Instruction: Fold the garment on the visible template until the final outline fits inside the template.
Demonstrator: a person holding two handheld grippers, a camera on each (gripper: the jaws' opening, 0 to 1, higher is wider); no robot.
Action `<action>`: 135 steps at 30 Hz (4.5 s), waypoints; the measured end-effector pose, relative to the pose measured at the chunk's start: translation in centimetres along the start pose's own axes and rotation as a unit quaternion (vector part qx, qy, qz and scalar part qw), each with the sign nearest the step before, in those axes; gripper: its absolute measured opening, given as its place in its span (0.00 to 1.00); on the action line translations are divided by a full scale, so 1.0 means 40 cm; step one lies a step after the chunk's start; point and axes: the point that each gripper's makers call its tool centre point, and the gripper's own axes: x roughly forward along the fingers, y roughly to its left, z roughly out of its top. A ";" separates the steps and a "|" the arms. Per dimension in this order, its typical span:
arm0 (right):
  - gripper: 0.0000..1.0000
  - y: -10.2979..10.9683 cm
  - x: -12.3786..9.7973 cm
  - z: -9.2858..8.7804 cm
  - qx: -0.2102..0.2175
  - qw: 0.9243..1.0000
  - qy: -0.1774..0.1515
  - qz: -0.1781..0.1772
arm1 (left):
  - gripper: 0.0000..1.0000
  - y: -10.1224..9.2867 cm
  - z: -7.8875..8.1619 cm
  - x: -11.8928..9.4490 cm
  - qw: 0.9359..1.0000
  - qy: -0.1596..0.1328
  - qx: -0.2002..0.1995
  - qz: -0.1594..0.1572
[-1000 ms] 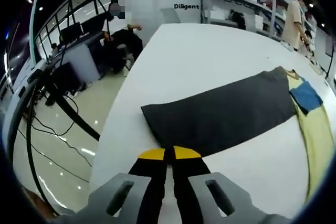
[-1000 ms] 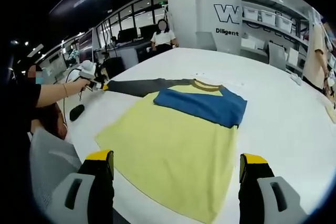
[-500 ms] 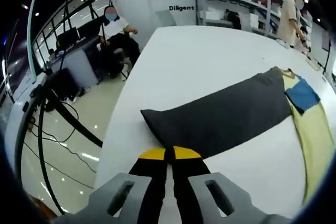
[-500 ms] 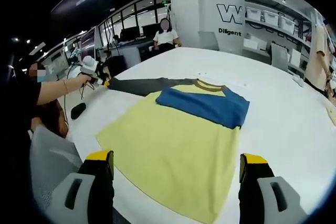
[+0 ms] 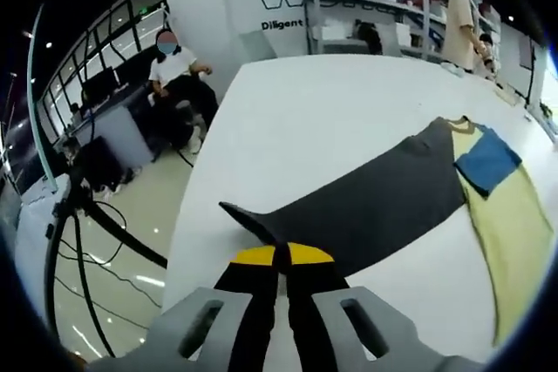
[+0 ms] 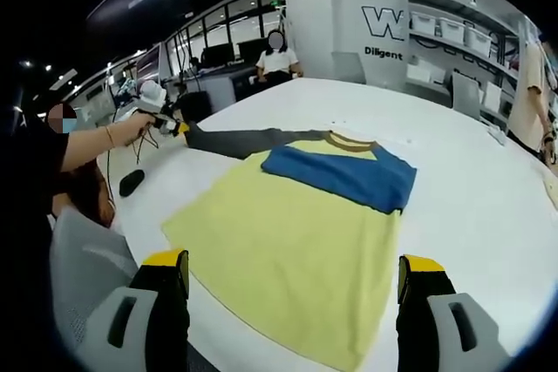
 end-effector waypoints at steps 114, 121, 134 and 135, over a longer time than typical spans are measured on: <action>0.99 -0.006 -0.038 -0.066 0.021 1.000 0.003 0.007 | 0.00 -1.033 0.402 -0.060 0.927 -0.114 0.171 -0.312; 0.99 -0.006 -0.041 -0.066 0.023 1.000 0.002 0.007 | 0.00 -1.086 0.387 -0.063 0.924 -0.110 0.174 -0.323; 0.99 -0.022 -0.051 -0.068 0.028 1.000 -0.001 0.000 | 0.00 -1.172 0.301 0.024 0.923 -0.074 0.186 -0.329; 0.99 -0.023 -0.052 -0.068 0.029 1.000 -0.001 0.000 | 0.00 -1.179 0.294 0.032 0.923 -0.071 0.187 -0.329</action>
